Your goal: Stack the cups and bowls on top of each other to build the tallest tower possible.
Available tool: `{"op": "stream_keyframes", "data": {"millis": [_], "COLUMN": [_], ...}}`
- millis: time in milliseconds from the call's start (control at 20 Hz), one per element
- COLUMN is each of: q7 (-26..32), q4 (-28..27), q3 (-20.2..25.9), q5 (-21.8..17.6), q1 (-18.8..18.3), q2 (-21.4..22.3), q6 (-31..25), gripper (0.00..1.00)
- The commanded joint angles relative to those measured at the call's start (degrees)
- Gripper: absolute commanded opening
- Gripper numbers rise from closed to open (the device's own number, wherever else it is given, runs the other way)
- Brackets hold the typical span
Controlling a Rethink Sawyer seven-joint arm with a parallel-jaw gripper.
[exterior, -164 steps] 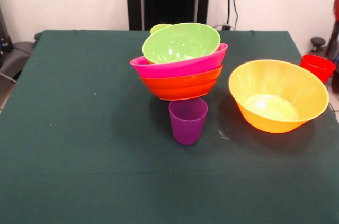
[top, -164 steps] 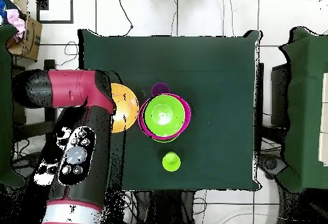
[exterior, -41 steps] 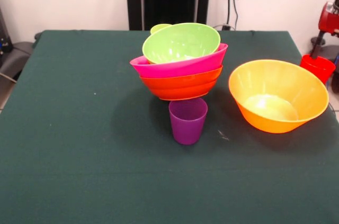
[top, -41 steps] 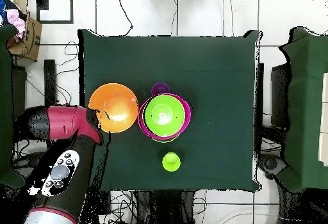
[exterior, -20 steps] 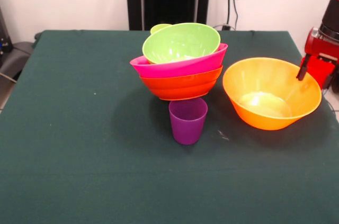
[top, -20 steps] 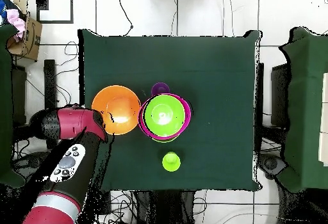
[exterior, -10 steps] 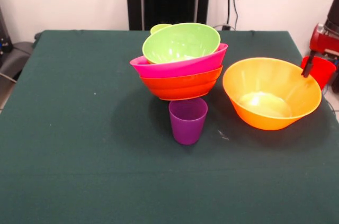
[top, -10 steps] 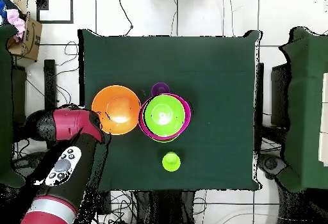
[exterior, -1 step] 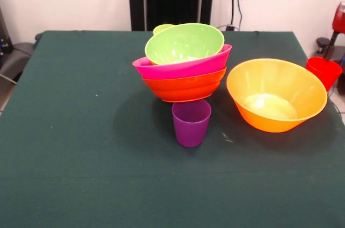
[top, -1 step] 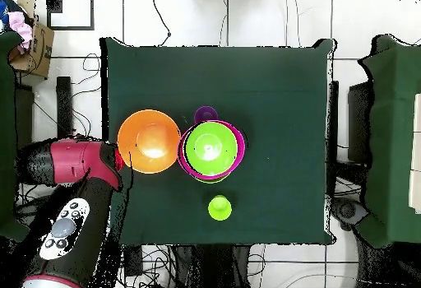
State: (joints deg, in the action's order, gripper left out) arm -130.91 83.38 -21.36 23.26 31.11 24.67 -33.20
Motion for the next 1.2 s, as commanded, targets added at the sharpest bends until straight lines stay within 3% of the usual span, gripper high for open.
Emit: {"op": "stream_keyframes", "data": {"millis": [50, 550, 1200], "q7": [-14.03, -16.27, -16.35], "q4": [0.69, 2.47, 3.99], "q3": [3.15, 3.26, 5.12], "q5": [1.78, 3.47, 4.37], "q1": [0.87, 3.08, 2.48], "q2": [-0.02, -1.20, -2.31], "q6": [-5.72, -3.57, -0.46], "gripper": [1.00, 1.00, 1.00]}}
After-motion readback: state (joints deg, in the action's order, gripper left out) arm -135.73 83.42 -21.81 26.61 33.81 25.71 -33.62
